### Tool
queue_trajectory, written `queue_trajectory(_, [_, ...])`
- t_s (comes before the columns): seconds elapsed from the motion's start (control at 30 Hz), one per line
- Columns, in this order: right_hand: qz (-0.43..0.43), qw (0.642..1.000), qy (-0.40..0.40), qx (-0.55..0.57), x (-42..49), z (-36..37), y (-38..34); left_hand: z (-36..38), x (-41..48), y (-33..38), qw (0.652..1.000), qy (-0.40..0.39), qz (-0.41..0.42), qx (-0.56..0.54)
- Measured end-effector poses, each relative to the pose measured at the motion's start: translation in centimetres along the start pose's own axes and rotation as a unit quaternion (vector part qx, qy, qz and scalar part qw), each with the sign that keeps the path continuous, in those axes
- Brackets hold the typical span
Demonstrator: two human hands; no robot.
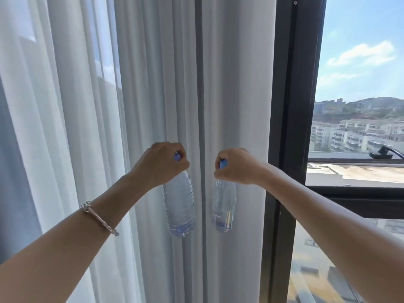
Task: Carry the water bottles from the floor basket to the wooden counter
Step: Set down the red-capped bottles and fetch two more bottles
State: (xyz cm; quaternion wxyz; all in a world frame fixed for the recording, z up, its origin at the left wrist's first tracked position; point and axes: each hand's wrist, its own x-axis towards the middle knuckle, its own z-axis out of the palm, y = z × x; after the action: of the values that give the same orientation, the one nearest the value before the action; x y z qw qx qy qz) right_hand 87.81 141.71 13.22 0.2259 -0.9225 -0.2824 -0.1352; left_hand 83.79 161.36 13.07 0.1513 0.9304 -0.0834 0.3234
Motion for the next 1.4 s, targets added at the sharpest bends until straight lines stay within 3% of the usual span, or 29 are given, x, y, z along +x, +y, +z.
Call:
queue_trajectory(0.17, [-0.014,1.000,0.011,0.015,-0.2,-0.5,0.4,0.3,0.7,1.1,0.999,0.025,0.029,0.030])
queue_trajectory(0.53, [-0.047,0.996,0.065,0.046,-0.6,1.9,-1.5,1.1,-1.8,-0.2,0.997,0.064,0.005,0.041])
queue_trajectory(1.07, [-0.054,0.998,-0.037,-0.022,-1.0,6.5,-9.8,-3.9,-6.9,-7.2,0.994,0.054,0.005,0.091])
queue_trajectory(1.4, [-0.003,0.997,-0.072,-0.041,-1.7,8.6,-11.7,-4.1,-9.3,-10.2,0.996,0.036,-0.006,0.087])
